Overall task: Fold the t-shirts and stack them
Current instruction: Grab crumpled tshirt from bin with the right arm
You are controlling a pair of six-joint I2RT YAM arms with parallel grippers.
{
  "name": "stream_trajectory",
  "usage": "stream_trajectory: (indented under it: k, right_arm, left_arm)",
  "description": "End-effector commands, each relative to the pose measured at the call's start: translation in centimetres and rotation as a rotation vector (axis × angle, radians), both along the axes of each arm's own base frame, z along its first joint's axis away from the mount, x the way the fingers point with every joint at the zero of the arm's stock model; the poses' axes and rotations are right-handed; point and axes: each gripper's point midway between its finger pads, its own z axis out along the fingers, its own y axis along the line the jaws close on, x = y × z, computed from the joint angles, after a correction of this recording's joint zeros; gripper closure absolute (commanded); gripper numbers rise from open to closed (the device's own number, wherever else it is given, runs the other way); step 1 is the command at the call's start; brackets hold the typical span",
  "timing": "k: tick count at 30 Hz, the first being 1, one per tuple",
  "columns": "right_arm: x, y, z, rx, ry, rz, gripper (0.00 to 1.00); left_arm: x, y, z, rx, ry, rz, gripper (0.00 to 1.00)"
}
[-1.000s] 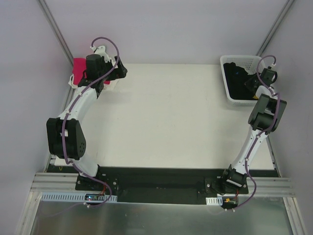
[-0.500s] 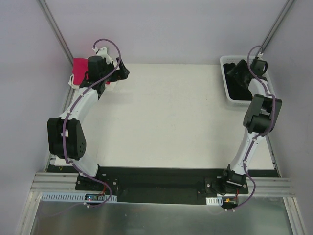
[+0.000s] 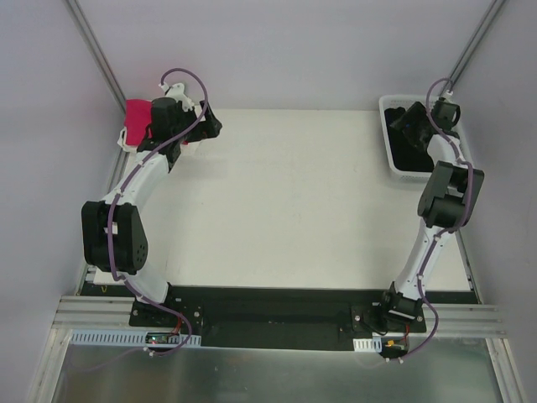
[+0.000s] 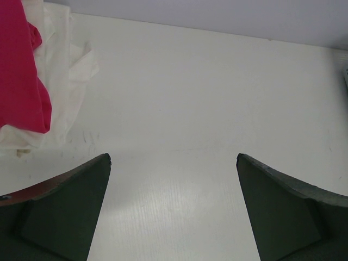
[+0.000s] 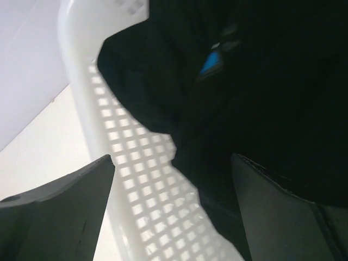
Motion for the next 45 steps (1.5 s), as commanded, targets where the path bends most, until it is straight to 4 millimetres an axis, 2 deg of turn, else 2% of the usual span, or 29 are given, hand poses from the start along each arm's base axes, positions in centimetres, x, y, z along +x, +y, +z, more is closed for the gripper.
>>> stream_trajectory:
  k: [1,6,10,13,17,22,23,25,27,29,33,35,36,38,39,41,45]
  right_arm:
    - [0.1,-5.3,2.4,-0.030,-0.049,-0.075,0.09]
    - [-0.8,-7.7,2.9,-0.039,-0.033,-0.100,0.09]
    - [-1.3,-8.3,1.3,-0.036,-0.003,-0.115,0.06]
    - [-1.5,-7.5,-0.8,0.022,0.017,-0.117,0.02]
    - [-1.1,-5.6,-2.3,0.075,0.017,-0.114,0.02]
    - [-0.2,-4.2,-3.2,0.064,0.023,-0.102,0.02]
    - [0.3,-4.1,-2.8,0.058,0.008,-0.099,0.02]
    - [0.9,-4.0,-3.7,0.068,0.015,-0.102,0.02]
    - [1.6,-4.1,-3.4,0.071,0.003,-0.107,0.05]
    - [2.0,-4.2,-4.0,0.071,0.008,-0.120,0.15]
    - [2.6,-4.8,-4.3,0.059,-0.005,-0.150,0.42]
    - [3.0,-4.9,-4.3,0.064,-0.012,-0.158,0.50]
    - [3.2,-4.8,-4.4,0.068,-0.016,-0.154,0.61]
    - [3.9,-4.8,-3.7,0.079,-0.031,-0.144,0.73]
    - [4.0,-4.7,-3.7,0.079,-0.030,-0.141,0.85]
    - [4.3,-4.9,-2.5,0.068,-0.040,-0.132,0.99]
    - [4.6,-4.9,2.1,0.047,-0.099,-0.119,0.99]
  left_arm:
    - [-0.2,-0.4,2.8,0.003,-0.080,-0.016,0.01]
    - [0.0,-1.2,2.8,-0.028,-0.071,-0.047,0.01]
    - [0.1,-1.4,2.6,-0.037,-0.068,-0.048,0.01]
    - [0.3,-1.8,2.6,-0.044,-0.067,-0.059,0.01]
    - [0.7,-1.9,2.5,-0.041,-0.068,-0.058,0.01]
    - [0.9,-1.8,2.2,-0.034,-0.064,-0.057,0.01]
    - [0.9,-1.8,2.2,-0.033,-0.064,-0.057,0.01]
    - [0.9,-1.7,2.0,-0.028,-0.062,-0.056,0.01]
    - [1.0,-1.6,2.0,-0.021,-0.063,-0.052,0.01]
    - [1.0,-1.4,1.8,-0.014,-0.062,-0.045,0.01]
    - [1.1,-1.3,1.6,-0.006,-0.061,-0.039,0.01]
    - [1.1,-1.3,1.3,-0.005,-0.055,-0.036,0.01]
    - [1.2,-1.3,1.4,-0.006,-0.056,-0.036,0.01]
    - [1.3,-1.3,1.3,-0.010,-0.052,-0.036,0.01]
    - [1.3,-1.4,1.3,-0.011,-0.052,-0.039,0.01]
    - [1.2,-1.4,1.1,-0.016,-0.047,-0.037,0.01]
    - [1.0,-1.4,0.8,-0.022,-0.038,-0.031,0.01]
